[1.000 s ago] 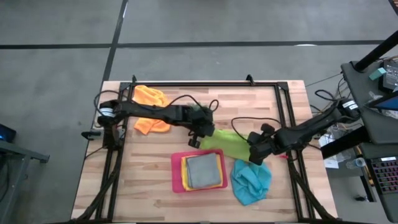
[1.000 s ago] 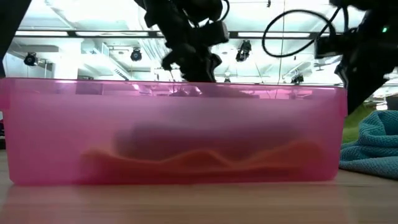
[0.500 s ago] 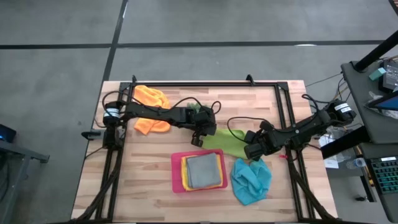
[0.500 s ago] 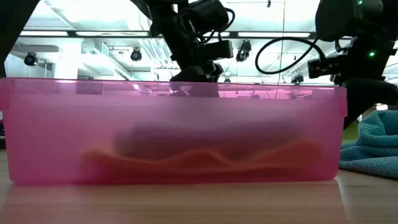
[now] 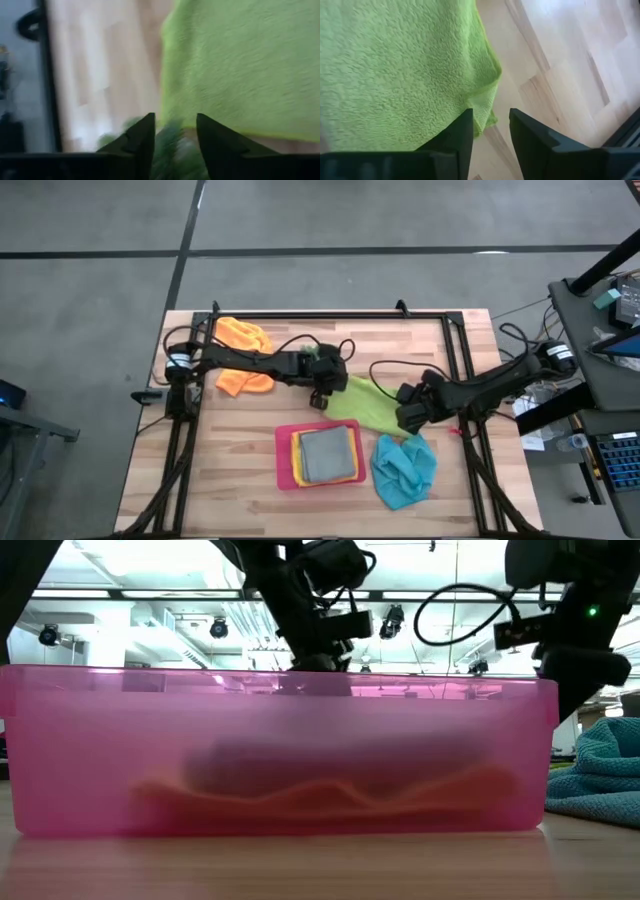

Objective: Fold microfiber towels
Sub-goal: Fold the green microfiber cloth

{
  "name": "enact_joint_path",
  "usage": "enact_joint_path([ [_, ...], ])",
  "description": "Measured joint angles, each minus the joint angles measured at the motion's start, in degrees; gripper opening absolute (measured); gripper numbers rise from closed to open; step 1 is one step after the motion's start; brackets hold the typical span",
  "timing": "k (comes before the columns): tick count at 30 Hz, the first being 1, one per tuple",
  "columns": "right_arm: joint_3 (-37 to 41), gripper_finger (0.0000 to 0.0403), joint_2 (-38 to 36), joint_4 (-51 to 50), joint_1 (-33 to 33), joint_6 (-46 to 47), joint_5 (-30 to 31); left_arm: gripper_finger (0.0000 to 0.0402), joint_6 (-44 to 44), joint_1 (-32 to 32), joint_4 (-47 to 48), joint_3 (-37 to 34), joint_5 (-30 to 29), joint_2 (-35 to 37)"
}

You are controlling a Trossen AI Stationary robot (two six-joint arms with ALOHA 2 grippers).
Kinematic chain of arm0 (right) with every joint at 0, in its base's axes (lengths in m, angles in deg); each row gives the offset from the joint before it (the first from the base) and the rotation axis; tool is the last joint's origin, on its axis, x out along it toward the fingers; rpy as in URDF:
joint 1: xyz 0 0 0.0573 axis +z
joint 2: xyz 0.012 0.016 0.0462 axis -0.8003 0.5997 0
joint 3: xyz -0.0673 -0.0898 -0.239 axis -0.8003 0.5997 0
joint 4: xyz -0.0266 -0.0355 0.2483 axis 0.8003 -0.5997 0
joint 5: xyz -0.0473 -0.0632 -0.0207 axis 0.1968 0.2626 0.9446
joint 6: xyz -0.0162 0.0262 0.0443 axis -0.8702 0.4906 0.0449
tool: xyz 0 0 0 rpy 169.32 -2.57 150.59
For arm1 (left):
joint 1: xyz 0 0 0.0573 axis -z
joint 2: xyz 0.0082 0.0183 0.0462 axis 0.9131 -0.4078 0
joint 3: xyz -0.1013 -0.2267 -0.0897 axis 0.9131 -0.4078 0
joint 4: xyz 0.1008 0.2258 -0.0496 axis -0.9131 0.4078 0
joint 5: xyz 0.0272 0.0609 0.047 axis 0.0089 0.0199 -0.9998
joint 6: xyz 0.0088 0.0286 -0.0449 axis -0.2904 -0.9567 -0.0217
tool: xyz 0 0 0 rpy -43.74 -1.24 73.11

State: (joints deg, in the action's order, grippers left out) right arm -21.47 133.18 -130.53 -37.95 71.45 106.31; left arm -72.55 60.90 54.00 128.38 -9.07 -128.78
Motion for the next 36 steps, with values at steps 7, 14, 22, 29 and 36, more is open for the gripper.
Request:
enact_joint_path([
  [7, -0.1, 0.0122, -4.2, 0.1, 0.0, -0.6, 1.9, 0.0177, 0.0, 0.6, 4.0, -0.1, 0.8, 5.5],
  [14, 2.0, 0.0098, -6.7, 7.7, -0.3, -2.2, 4.1, 0.0168, 5.1, 4.0, 4.6, -0.3, 7.0, 11.1],
  [22, 6.7, 0.0110, -6.2, 13.4, -6.7, 8.9, -3.2, 0.0159, 9.6, 9.4, 5.0, -0.4, 7.1, 13.4],
  [29, 10.4, 0.0158, -3.5, 15.5, -14.1, 12.5, -3.2, 0.0159, 12.0, 12.5, 5.6, -0.6, 5.5, 14.7],
  [36, 11.2, 0.0175, -1.8, 18.1, -15.4, 10.9, -3.2, 0.0159, 12.3, 13.4, 6.0, -1.7, 2.0, 15.2],
])
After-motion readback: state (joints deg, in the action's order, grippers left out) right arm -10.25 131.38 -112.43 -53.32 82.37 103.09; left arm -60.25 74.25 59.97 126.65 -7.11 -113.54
